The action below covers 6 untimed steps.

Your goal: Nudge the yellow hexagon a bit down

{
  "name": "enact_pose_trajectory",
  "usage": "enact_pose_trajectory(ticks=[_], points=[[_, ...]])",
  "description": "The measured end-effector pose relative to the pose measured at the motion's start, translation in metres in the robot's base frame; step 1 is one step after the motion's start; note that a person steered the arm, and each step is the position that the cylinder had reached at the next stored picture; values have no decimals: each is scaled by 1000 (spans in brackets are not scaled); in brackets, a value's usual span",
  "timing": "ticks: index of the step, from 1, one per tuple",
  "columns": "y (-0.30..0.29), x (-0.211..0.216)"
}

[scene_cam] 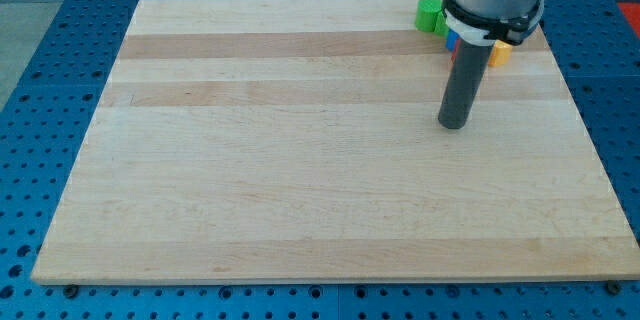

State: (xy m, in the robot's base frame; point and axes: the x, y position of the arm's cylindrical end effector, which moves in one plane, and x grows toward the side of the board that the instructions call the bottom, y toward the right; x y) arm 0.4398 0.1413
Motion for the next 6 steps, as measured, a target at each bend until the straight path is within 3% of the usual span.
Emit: enact_pose_trajectory(ticks=[3, 5, 6], points=[[35, 23], [57, -53], [87, -60]])
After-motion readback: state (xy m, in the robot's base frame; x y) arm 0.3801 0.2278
